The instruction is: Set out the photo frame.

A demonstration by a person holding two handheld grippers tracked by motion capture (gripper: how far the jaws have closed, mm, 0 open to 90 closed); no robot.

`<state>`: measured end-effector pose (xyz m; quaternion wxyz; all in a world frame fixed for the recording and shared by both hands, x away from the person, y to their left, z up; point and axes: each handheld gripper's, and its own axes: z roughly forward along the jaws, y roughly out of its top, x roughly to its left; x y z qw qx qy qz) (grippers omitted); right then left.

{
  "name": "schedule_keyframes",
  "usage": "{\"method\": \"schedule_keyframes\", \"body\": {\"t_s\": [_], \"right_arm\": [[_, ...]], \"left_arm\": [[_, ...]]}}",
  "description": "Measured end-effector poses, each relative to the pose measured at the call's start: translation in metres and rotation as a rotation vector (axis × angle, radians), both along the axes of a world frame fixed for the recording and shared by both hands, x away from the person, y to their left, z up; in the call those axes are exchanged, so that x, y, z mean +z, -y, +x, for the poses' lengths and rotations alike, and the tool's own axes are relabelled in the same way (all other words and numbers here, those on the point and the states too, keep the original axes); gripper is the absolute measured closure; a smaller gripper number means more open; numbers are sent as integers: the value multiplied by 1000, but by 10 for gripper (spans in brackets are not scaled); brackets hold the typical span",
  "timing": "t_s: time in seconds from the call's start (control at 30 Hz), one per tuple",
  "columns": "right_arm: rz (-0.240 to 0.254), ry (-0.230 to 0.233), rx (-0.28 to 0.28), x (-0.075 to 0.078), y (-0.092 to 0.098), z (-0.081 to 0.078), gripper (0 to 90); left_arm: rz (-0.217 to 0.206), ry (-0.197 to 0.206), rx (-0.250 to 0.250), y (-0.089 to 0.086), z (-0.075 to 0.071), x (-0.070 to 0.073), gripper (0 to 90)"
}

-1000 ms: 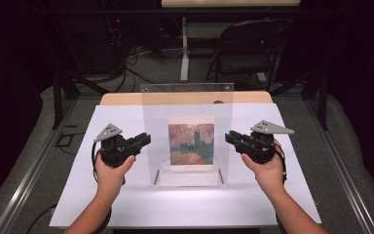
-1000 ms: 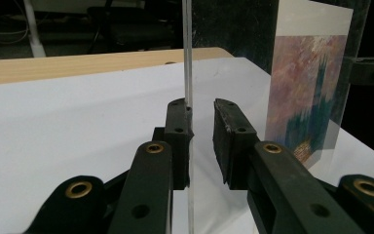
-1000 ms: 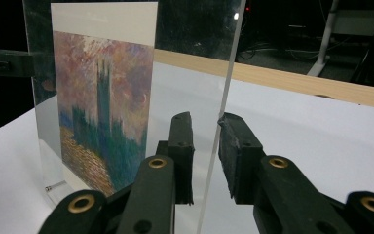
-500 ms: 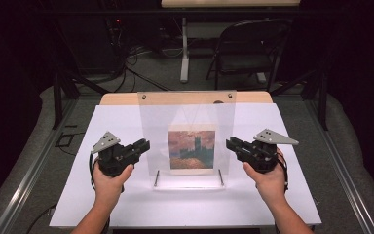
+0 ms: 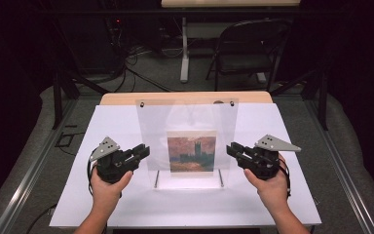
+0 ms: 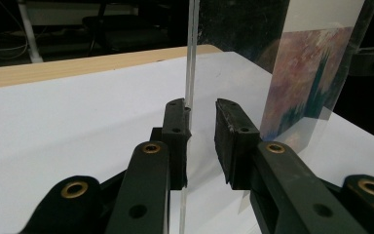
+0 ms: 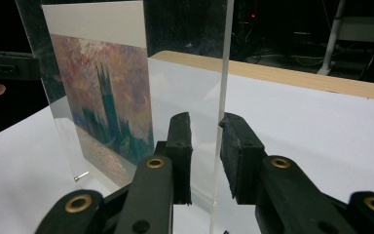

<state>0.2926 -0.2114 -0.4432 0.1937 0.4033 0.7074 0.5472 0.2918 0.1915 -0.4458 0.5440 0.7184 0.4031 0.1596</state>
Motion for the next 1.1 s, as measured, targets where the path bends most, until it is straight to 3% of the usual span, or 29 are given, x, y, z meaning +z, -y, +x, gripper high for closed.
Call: {"method": "schedule_keyframes", "body": {"t_s": [0.63, 1.1], "right_arm": [[25, -7, 16, -1, 1, -3, 708], [31, -11, 14, -3, 1, -4, 611]], "left_arm": [[-22, -4, -9, -2, -2, -2, 732], [-13, -22, -8, 1, -2, -6, 652]]}}
